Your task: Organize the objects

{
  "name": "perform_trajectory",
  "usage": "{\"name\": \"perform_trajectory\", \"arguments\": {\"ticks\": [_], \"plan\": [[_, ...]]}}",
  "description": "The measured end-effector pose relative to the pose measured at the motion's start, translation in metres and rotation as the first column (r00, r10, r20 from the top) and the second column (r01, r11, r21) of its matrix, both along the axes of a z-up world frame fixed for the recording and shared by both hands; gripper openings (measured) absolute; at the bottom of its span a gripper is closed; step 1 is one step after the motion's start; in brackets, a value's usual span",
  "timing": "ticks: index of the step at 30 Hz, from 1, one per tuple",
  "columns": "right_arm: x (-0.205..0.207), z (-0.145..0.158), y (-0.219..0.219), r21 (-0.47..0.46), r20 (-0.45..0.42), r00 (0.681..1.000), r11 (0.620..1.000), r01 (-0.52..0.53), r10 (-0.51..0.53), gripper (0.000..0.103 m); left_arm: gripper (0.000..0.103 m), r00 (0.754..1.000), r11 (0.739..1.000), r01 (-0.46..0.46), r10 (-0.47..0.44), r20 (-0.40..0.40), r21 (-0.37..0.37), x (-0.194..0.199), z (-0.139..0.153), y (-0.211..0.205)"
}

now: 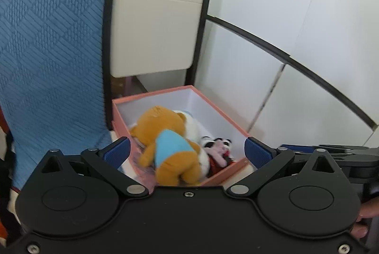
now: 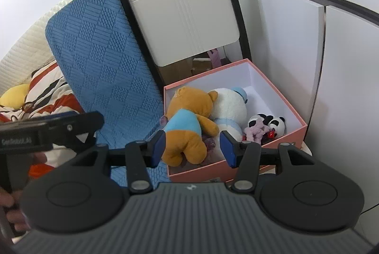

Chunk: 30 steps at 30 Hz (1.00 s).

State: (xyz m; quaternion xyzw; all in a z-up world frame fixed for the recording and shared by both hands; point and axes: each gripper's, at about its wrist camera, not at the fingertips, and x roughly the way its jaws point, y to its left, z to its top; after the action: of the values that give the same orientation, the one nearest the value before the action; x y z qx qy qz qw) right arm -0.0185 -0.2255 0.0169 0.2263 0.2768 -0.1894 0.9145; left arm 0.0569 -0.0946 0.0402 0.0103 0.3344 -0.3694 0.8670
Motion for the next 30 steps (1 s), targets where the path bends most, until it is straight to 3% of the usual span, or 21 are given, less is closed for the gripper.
{"name": "perform_trajectory", "arguments": {"ticks": [2,5,6,7,9,16,22,30], "plan": [[-0.002,-0.001,-0.001,0.008,0.012,1.0,1.0,0.0,0.0,0.063,0.102,1.0,1.0,-0.002,0.002,-0.012,-0.003,-0.003,-0.004,-0.001],[-0.004,-0.006,-0.004,0.019,0.02,1.0,1.0,0.008,-0.009,0.066,0.102,0.999,1.0,-0.019,0.019,-0.037,-0.004,-0.004,-0.01,-0.001],[-0.004,-0.008,-0.005,0.027,0.024,1.0,1.0,0.015,-0.016,0.072,0.102,0.998,1.0,-0.024,0.024,-0.05,-0.006,-0.004,-0.012,-0.001],[-0.005,-0.011,-0.007,0.038,0.023,0.999,0.999,0.026,-0.026,0.089,0.102,0.998,1.0,-0.028,0.028,-0.062,-0.005,-0.003,-0.014,0.0],[-0.007,-0.016,-0.01,0.059,0.025,0.999,0.997,0.041,-0.043,0.098,0.102,0.997,0.999,-0.041,0.041,-0.071,0.004,-0.003,-0.017,0.002],[-0.005,-0.029,-0.009,0.072,0.015,0.999,0.996,0.051,-0.052,0.098,0.102,0.992,0.996,-0.075,0.07,-0.11,-0.045,0.0,-0.018,0.008],[-0.005,-0.032,-0.008,0.066,-0.005,0.999,0.997,0.036,-0.036,0.098,0.103,0.994,0.998,-0.044,0.04,-0.106,-0.039,-0.005,-0.021,-0.003],[-0.009,-0.044,-0.014,0.095,-0.019,0.999,0.994,0.048,-0.047,0.098,0.103,0.992,0.997,-0.069,0.065,-0.108,-0.037,-0.006,-0.02,-0.003]]}}
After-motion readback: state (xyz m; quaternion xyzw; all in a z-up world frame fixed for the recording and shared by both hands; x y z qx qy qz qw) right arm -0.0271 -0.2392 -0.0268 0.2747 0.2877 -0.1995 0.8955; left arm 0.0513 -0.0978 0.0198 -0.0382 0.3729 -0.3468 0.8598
